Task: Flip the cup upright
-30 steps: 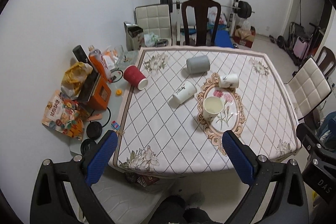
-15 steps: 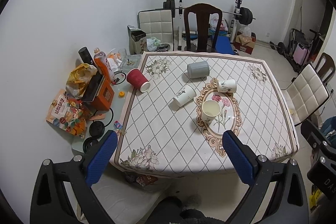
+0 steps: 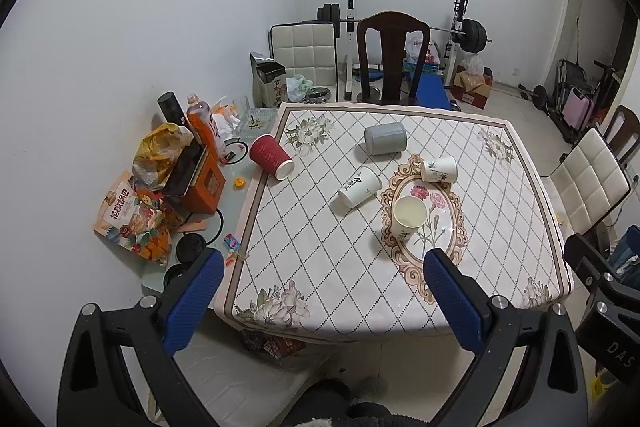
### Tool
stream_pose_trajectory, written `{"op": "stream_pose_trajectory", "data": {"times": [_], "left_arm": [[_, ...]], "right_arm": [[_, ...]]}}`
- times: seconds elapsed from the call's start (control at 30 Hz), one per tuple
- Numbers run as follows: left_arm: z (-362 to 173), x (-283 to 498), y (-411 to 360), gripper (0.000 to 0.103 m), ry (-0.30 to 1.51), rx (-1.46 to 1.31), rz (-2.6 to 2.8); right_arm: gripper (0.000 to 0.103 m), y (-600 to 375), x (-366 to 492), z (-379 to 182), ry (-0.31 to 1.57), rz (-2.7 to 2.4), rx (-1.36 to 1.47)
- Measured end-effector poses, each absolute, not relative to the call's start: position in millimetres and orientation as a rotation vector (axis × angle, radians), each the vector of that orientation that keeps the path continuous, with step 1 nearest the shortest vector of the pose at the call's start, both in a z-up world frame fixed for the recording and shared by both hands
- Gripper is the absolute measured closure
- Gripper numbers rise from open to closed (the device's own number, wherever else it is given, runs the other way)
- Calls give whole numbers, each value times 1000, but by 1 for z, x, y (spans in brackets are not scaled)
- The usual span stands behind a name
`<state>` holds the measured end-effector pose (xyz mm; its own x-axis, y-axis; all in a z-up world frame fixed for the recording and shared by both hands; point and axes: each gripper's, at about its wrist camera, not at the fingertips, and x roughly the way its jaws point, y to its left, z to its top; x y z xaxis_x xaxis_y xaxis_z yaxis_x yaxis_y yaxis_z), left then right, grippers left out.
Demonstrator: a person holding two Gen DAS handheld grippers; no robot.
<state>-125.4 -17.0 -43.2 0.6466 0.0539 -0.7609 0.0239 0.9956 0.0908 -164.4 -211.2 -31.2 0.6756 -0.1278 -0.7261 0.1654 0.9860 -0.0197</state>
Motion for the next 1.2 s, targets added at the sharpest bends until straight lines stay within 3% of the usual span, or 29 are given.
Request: {"op": "stream_pose_trajectory", "data": {"times": [1.2], "left_arm": [[-42,-128,-13,1,866,98,17]], "right_arm": [[0,-197,-158,-40,836,-134,54]]}}
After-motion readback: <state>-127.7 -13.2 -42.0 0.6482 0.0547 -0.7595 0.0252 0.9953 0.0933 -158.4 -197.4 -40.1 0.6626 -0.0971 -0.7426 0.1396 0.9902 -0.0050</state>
